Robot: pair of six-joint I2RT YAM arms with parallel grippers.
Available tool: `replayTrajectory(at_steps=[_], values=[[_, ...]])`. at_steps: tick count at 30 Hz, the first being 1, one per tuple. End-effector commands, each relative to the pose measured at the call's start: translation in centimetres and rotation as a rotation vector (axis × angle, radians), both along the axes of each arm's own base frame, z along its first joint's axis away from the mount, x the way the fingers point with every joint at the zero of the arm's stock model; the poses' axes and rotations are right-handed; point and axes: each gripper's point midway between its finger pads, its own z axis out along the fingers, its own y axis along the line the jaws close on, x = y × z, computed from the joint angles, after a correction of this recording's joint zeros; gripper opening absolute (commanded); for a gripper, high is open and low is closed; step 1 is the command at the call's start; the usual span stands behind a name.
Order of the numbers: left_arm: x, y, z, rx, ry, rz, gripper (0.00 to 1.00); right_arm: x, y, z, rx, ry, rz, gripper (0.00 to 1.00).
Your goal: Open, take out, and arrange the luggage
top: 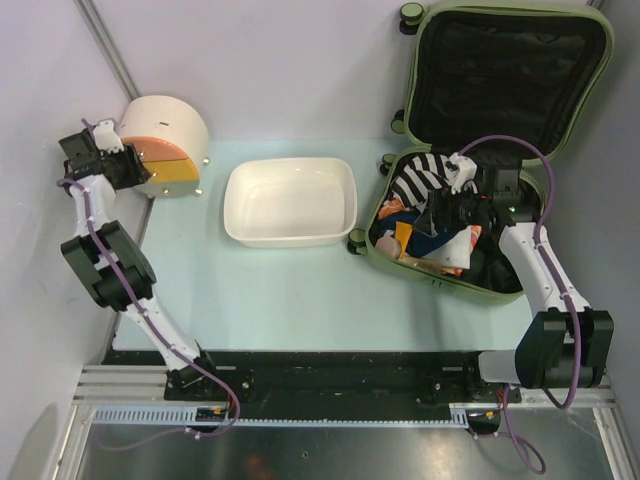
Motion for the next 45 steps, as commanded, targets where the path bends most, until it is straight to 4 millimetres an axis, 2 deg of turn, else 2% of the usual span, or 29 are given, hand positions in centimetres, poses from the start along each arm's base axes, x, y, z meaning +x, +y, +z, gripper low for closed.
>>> replayTrajectory(at_steps=[1, 5, 9, 18, 22, 25, 26, 27, 29, 30, 31, 33, 34, 36, 37, 41, 45], values=[[2.5, -0.8, 1.9, 0.000, -0.068, -0.063, 0.54, -0.1, -0.8, 1.4, -0.022, -0.047, -0.017, 0.88], [3.6, -1.6, 1.3, -0.005, -0.065, -0.088, 0.55, -0.1, -1.0, 1.5, -0.027, -0.048, -0.020, 0.88], [4.4, -2.1, -0.6, -0.005, -0.034, -0.098, 0.55, -0.1, -1.1, 1.5, -0.035, -0.052, -0.024, 0.88], [5.5, -2.0, -2.1, -0.008, -0.016, -0.095, 0.51, -0.6, -1.3, 1.7, -0.048, -0.050, -0.033, 0.88], [6.0, -2.8, -2.3, 0.000, -0.021, -0.131, 0.38, -0.5, -1.4, 1.6, -0.051, -0.050, -0.036, 0.88], [6.0, -4.1, -2.2, 0.024, -0.021, -0.172, 0.20, -0.6, -1.5, 1.7, -0.057, -0.051, -0.041, 0.88], [6.0, -4.5, -2.0, 0.033, -0.024, -0.184, 0.10, -0.6, -1.5, 1.7, -0.060, -0.053, -0.040, 0.88], [5.8, -5.0, -1.1, 0.053, -0.037, -0.195, 0.06, -0.6, -1.6, 1.7, -0.062, -0.055, -0.042, 0.88], [5.4, -6.6, -1.3, 0.081, -0.029, -0.239, 0.00, -0.7, -1.6, 1.6, -0.064, -0.049, -0.041, 0.88], [5.1, -7.0, -0.1, 0.103, -0.051, -0.248, 0.00, -0.7, -1.6, 1.6, -0.065, -0.049, -0.040, 0.88], [4.6, -7.9, -0.8, 0.111, -0.034, -0.269, 0.00, -0.6, -1.6, 1.5, -0.065, -0.049, -0.040, 0.88], [4.0, -8.7, 0.2, 0.138, -0.051, -0.287, 0.00, -0.3, -2.5, 1.6, -0.064, -0.050, -0.068, 0.88], [3.5, -9.3, -0.6, 0.141, -0.033, -0.300, 0.00, -0.3, -2.5, 1.5, -0.064, -0.047, -0.068, 0.88], [2.9, -9.7, -0.2, 0.146, -0.040, -0.306, 0.00, -0.2, -2.5, 1.4, -0.062, -0.046, -0.069, 0.88], [2.5, -10.0, -0.7, 0.138, -0.028, -0.306, 0.00, -0.1, -2.5, 1.4, -0.063, -0.047, -0.068, 0.88], [1.6, -10.7, -0.8, 0.096, -0.018, -0.279, 0.00, -0.1, -2.5, 1.2, -0.062, -0.041, -0.068, 0.88], [0.3, -10.3, -1.3, 0.061, 0.013, -0.196, 0.00, 0.1, -2.5, 1.2, -0.061, -0.046, -0.065, 0.88]])
